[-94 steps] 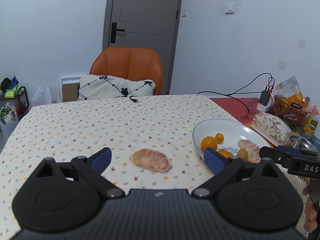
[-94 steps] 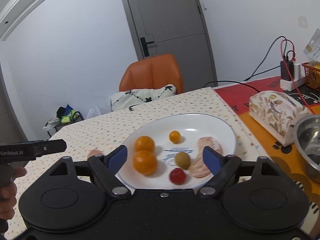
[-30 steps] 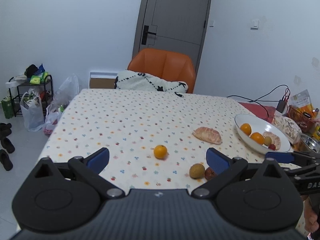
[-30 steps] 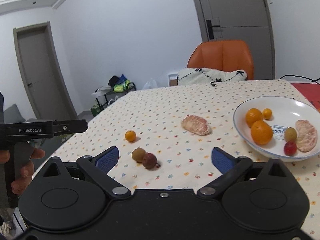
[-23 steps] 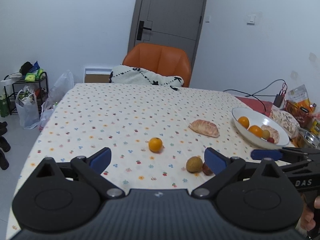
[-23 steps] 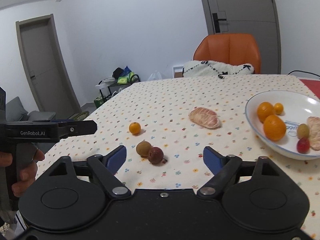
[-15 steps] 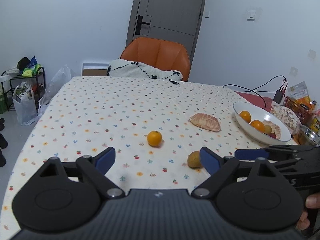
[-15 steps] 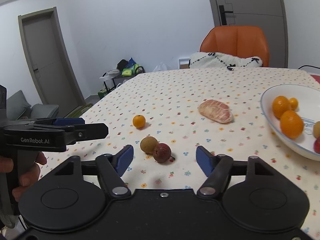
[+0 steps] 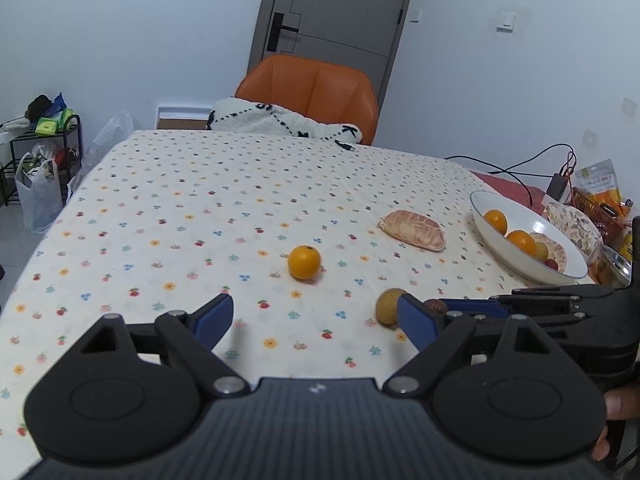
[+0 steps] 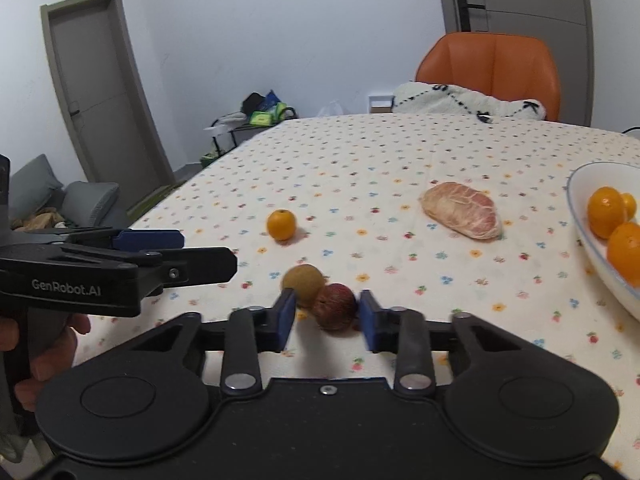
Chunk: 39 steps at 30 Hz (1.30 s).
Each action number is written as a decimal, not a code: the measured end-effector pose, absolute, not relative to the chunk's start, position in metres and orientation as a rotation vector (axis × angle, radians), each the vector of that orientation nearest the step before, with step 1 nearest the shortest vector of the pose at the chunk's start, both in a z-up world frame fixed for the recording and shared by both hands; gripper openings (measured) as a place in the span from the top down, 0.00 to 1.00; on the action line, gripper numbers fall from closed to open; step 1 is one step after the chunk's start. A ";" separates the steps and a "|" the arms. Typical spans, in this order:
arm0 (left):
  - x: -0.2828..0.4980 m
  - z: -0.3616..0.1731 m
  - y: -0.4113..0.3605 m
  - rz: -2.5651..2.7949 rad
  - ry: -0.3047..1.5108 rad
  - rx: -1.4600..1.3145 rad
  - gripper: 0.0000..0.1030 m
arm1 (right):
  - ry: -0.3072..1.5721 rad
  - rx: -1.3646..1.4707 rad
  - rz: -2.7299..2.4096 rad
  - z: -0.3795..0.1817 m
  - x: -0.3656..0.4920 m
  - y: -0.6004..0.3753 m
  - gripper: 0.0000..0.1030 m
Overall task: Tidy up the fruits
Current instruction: 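Grasp the dark red fruit with the right gripper while the left gripper grasps the olive-green fruit, then carry both fruits over the white bowl and open both grippers to drop them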
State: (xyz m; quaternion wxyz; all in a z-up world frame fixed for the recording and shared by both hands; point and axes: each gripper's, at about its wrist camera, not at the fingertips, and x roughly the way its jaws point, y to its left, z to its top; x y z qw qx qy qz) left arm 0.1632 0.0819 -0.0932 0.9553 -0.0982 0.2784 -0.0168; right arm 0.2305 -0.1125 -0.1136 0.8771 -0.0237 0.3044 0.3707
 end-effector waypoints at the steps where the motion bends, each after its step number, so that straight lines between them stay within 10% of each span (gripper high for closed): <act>1: 0.165 -0.093 0.080 -0.042 0.568 -0.197 0.15 | 0.642 -0.036 0.773 -0.113 0.232 -0.115 0.78; 17: 0.187 -0.100 0.042 -0.121 0.586 -0.161 0.18 | 0.636 0.023 0.691 -0.110 0.234 -0.165 0.78; 23: 0.195 -0.107 0.028 -0.114 0.615 -0.133 0.35 | 0.632 0.020 0.665 -0.110 0.232 -0.178 0.78; 27: 0.197 -0.105 0.022 -0.113 0.623 -0.125 0.77 | 0.628 0.026 0.640 -0.110 0.232 -0.188 0.78; 39: 0.196 -0.087 0.003 -0.179 0.578 -0.108 0.77 | 0.591 0.039 0.611 -0.104 0.231 -0.205 0.78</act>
